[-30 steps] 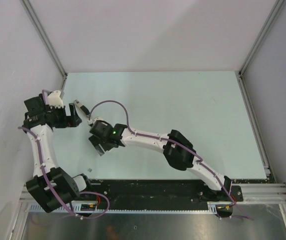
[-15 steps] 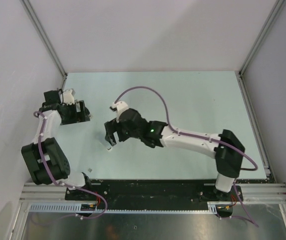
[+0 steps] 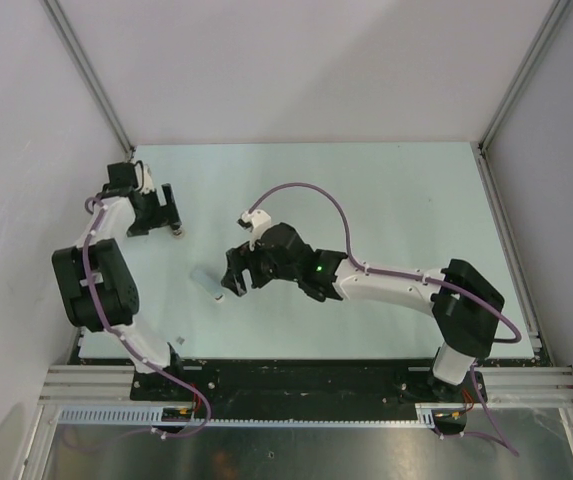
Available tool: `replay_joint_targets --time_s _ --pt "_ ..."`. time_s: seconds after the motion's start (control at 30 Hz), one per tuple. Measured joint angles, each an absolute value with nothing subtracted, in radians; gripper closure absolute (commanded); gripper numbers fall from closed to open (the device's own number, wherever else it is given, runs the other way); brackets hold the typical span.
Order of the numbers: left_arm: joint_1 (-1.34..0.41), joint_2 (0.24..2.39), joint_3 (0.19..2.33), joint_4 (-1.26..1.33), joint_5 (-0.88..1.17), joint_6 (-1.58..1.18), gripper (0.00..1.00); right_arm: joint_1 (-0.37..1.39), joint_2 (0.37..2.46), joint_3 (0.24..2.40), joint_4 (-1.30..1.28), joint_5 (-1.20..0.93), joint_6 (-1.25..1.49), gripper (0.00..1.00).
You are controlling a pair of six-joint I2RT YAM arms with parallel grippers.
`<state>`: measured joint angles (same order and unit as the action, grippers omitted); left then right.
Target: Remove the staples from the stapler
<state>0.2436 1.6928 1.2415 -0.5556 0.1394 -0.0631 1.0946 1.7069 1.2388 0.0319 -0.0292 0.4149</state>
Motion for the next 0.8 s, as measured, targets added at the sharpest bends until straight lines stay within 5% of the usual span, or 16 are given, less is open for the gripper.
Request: replay_joint_targets --time_s 0.4,0.8 --pt "0.181 1.85 1.353 -0.544 0.051 -0.17 0.14 1.039 1.665 1.155 0.14 -0.105 0.432 0.18" --pt "0.181 1.926 1.418 -0.541 0.019 -0.185 0.55 1.026 1.619 1.092 0.176 -0.13 0.442 0.23"
